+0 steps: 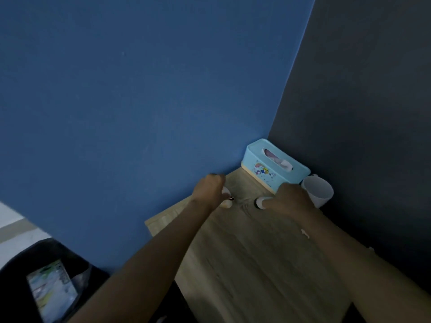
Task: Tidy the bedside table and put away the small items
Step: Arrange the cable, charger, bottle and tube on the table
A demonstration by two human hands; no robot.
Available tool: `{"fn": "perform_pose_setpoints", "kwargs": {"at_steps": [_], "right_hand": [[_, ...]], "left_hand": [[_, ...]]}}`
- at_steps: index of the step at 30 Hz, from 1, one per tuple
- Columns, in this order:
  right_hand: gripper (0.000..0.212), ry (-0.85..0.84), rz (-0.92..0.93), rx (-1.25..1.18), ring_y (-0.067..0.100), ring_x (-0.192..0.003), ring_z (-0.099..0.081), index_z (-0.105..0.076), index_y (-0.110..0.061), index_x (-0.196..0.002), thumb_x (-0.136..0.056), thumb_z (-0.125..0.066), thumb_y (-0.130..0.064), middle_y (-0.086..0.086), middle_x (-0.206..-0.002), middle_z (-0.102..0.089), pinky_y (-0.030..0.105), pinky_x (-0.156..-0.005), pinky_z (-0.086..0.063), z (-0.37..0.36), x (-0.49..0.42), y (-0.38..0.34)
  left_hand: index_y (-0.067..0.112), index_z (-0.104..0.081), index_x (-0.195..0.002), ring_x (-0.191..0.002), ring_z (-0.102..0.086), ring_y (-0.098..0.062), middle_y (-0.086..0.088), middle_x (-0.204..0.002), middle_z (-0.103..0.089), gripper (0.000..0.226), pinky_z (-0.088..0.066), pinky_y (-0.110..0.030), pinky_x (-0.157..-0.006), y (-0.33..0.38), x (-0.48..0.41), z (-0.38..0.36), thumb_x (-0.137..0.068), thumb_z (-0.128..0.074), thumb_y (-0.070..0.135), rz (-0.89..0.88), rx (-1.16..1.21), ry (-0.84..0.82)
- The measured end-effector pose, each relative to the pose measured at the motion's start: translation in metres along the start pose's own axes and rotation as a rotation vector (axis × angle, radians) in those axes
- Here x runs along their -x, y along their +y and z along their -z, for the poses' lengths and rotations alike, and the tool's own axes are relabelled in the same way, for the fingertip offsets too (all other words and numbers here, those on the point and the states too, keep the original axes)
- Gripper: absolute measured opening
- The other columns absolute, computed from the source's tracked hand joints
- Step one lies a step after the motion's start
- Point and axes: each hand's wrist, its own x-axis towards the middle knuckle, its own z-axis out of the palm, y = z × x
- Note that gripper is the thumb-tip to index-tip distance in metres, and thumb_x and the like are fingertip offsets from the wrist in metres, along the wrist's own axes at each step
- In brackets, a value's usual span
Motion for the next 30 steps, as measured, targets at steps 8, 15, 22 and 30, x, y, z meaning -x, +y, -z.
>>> {"fn": "perform_pose_setpoints", "kwargs": {"at_steps": [8,15,22,30], "right_hand": [[0.031,-0.103,0.124,0.271,0.023,-0.073,-0.056,-0.046,-0.009,-0.066,-0.078,-0.072,-0.019,0.002,-0.065,-0.048,0.024,-0.050,-0.035,0.032,-0.027,-0.024],[0.033,-0.130,0.037,0.233,0.026,-0.080,-0.064,-0.058,-0.001,-0.095,-0.078,-0.076,-0.024,0.015,-0.087,-0.066,0.027,-0.058,-0.047,0.034,-0.021,-0.005],[0.044,-0.063,0.004,0.031,0.025,-0.084,-0.068,-0.064,-0.002,-0.108,-0.077,-0.074,-0.031,0.010,-0.095,-0.069,0.033,-0.067,-0.054,0.035,-0.006,0.022],[0.030,0.346,-0.258,-0.667,0.016,-0.089,-0.056,-0.054,-0.020,-0.112,-0.086,-0.066,-0.032,0.003,-0.109,-0.062,0.035,-0.079,-0.046,-0.065,0.059,0.044]], "left_hand": [[0.000,-0.057,-0.103,-0.095,-0.060,-0.037,-0.023,-0.102,-0.063,0.021,-0.047,-0.039,-0.073,0.013,-0.012,0.015,-0.084,-0.063,0.009,-0.069,-0.068,-0.050],[0.008,-0.058,-0.101,-0.096,-0.060,-0.032,-0.014,-0.103,-0.064,0.030,-0.047,-0.037,-0.080,-0.003,-0.004,0.009,-0.080,-0.072,0.023,-0.060,0.013,-0.025],[0.020,-0.041,-0.136,-0.117,-0.051,-0.028,-0.006,-0.130,-0.055,0.068,-0.037,-0.040,-0.094,-0.007,0.007,-0.019,-0.079,-0.067,0.046,-0.014,-0.046,0.147],[0.018,-0.040,-0.138,-0.122,-0.050,-0.024,-0.003,-0.133,-0.053,0.090,-0.038,-0.041,-0.104,-0.031,0.039,-0.090,-0.069,-0.050,0.074,0.207,0.146,0.330]]}}
